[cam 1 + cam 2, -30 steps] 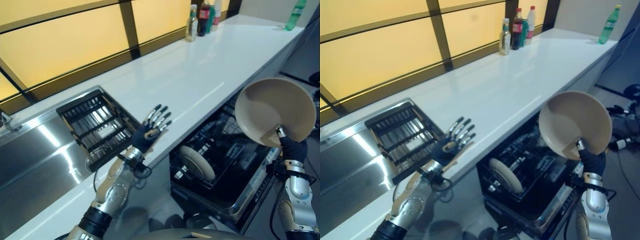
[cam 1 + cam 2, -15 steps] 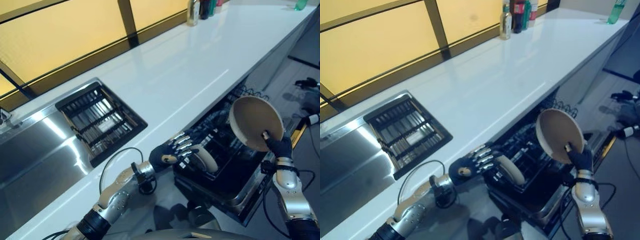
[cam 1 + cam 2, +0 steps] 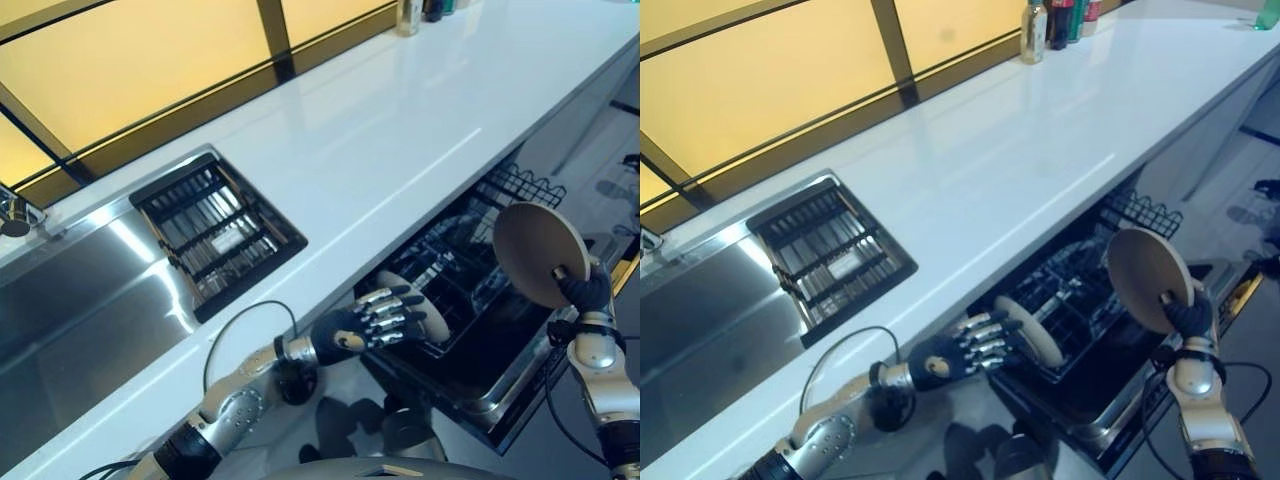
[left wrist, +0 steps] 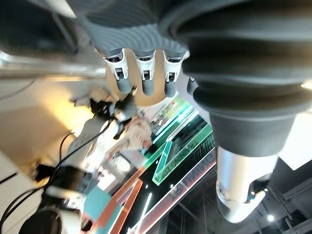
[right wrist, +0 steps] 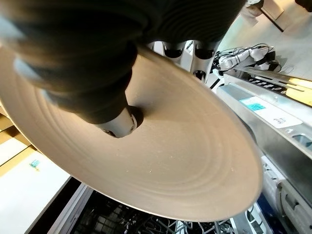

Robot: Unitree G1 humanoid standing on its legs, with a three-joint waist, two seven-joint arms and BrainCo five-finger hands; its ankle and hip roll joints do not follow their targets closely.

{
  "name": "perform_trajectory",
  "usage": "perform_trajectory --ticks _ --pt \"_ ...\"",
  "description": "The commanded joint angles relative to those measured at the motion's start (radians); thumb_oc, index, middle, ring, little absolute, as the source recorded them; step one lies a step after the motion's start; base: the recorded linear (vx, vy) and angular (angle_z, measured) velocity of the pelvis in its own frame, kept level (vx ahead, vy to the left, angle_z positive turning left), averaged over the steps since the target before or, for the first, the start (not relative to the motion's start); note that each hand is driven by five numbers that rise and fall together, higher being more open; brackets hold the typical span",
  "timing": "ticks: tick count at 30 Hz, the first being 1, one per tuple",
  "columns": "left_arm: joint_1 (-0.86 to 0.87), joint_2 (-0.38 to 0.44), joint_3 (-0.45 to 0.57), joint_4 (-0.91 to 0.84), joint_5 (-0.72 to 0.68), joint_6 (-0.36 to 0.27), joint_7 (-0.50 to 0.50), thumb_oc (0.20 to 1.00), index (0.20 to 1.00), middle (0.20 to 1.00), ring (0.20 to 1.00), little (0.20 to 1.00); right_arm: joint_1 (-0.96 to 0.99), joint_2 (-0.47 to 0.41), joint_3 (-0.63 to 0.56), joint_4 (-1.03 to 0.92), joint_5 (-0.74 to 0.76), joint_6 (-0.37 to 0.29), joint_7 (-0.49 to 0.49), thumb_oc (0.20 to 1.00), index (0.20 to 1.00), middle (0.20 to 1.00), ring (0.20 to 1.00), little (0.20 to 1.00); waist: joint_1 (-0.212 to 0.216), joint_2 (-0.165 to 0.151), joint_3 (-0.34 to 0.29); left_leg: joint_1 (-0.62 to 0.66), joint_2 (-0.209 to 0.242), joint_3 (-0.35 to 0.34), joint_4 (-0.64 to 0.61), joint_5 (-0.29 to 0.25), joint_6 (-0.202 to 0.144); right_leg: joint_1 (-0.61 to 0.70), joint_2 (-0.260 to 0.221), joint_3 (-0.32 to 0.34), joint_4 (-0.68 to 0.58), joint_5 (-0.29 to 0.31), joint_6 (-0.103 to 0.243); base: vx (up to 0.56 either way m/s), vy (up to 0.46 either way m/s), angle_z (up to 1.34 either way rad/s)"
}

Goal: Pick up plates and place into dishwasher.

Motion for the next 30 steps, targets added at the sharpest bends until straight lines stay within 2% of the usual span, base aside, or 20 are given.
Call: perform_trajectory --ticks 1,5,9,14,18,24,30 --pt "-0.022 -0.040 -0.059 -0.006 -0.013 -0.058 0.023 1.000 1.000 1.000 1.000 1.000 -0.073 0.008 0.006 0.004 -0.011 -0.082 -0.002 0.200 0.200 0.200 0.200 0.200 -0.030 -0.052 -0.030 -0.030 0.017 0.032 0.263 -0.241 0.102 -0.141 -0.029 0.007 0.055 0.129 0.074 -0.01 0.036 -0.10" --pt "-0.030 -0.066 -0.069 0.033 -0.017 -0.084 0.073 1.000 1.000 1.000 1.000 1.000 -0.086 0.007 0.019 0.016 0.009 -0.089 0.023 0.200 0.200 0.200 0.200 0.200 -0.036 -0.052 -0.026 -0.038 0.000 0.021 0.301 -0.270 0.113 -0.155 -0.015 0.035 0.071 0.128 0.069 -0.02 0.071 -0.21" --pt "0.002 -0.075 -0.058 0.062 -0.014 -0.104 0.146 1.000 1.000 1.000 1.000 1.000 -0.113 -0.004 0.059 0.017 0.029 -0.079 0.046 0.200 0.200 0.200 0.200 0.200 -0.002 -0.054 -0.020 -0.068 -0.055 -0.070 0.323 -0.290 0.131 -0.195 0.025 0.074 0.114 0.150 0.057 -0.01 0.076 -0.45" --pt "0.032 -0.065 -0.043 0.104 0.050 -0.071 0.190 1.000 1.000 1.000 1.000 1.000 -0.143 -0.026 0.065 0.053 0.021 -0.059 0.042 0.200 0.200 0.200 0.200 0.200 0.023 -0.063 -0.016 -0.092 -0.062 -0.063 0.358 -0.295 0.134 -0.214 0.001 0.066 0.117 0.193 0.051 -0.03 0.044 -0.38" --pt "0.066 -0.052 -0.017 0.175 0.130 -0.082 0.203 1.000 1.000 1.000 1.000 1.000 -0.135 -0.037 0.049 0.064 0.006 -0.057 0.038 0.200 0.200 0.200 0.200 0.200 0.045 -0.068 -0.008 -0.125 -0.065 -0.069 0.410 -0.309 0.137 -0.207 -0.025 0.050 0.111 0.198 0.045 -0.01 -0.005 0.21" --pt "0.128 -0.020 0.077 0.297 0.244 -0.121 0.217 1.000 1.000 1.000 1.000 1.000 -0.104 -0.054 0.021 0.035 0.015 -0.046 0.031 0.200 0.200 0.200 0.200 0.200 0.082 -0.074 0.004 -0.168 -0.070 -0.089 0.454 -0.313 0.137 -0.206 -0.052 0.029 0.106 0.213 0.040 0.00 -0.040 0.16" --pt "0.186 0.002 0.175 0.400 0.279 -0.119 0.155 1.000 1.000 1.000 1.000 1.000 -0.073 -0.068 -0.017 0.024 0.020 -0.044 -0.002 0.200 0.200 0.200 0.200 0.200 0.114 -0.080 0.021 -0.209 -0.065 -0.113 0.493 -0.311 0.137 -0.214 -0.069 -0.004 0.129 0.219 0.037 0.00 -0.093 0.20"
